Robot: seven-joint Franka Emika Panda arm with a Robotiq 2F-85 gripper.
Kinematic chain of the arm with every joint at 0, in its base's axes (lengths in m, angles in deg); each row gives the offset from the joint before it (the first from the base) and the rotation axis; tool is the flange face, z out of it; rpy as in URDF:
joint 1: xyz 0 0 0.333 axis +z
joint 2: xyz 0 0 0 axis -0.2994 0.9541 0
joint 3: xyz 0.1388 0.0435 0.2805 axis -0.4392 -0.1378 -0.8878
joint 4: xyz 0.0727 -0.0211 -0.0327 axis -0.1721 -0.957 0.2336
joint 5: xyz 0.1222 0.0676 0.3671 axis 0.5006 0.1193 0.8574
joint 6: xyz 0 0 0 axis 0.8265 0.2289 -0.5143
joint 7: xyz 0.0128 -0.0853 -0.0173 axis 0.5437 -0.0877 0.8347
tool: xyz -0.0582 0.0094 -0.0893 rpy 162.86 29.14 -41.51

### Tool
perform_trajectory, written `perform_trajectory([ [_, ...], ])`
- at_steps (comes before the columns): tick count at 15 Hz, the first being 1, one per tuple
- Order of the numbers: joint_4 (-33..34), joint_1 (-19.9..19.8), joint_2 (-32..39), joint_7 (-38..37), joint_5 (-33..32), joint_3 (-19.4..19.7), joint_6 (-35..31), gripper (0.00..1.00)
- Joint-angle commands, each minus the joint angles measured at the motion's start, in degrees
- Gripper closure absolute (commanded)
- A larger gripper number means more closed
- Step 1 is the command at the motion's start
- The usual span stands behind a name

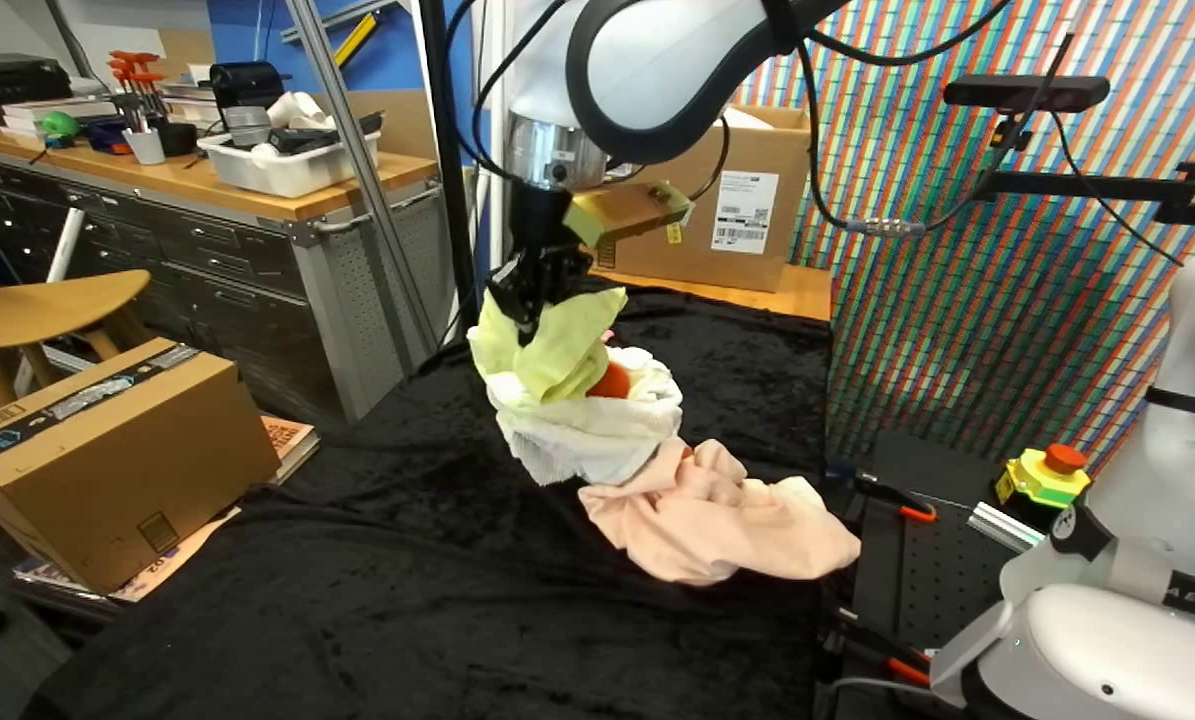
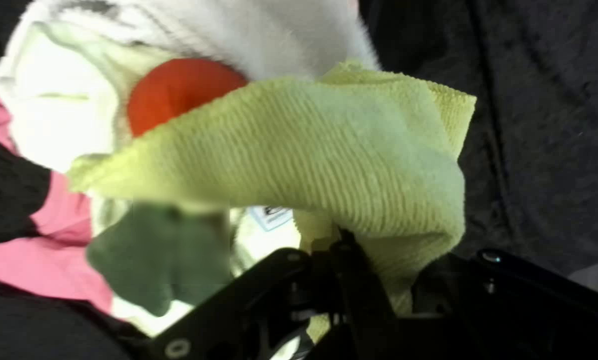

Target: Put all the objects in the center of the table

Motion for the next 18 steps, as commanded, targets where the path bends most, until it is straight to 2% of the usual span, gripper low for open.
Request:
perform_trajectory([
  [1,-3.4,-2.0,-2.6,-5.6,-4.7,1.2,-2.2,0.97],
  [7,-4.9,-2.0,-0.9,-10.1,-8.1,0.5,-1.2,0.97],
  [11,-5.8,-1.6,-0.7,-11.2,-7.5,-0.2,-1.1,0.97],
  [13,-6.3,-1.6,-1.2,-11.5,-7.5,-0.4,-1.1,0.61],
  [14,-6.5,-1.5,-1.3,-11.5,-7.5,-0.4,-1.2,0.56],
  [18,-7.1,-1.3,-2.1,-12.3,-7.8,-0.6,-1.1,0.21],
])
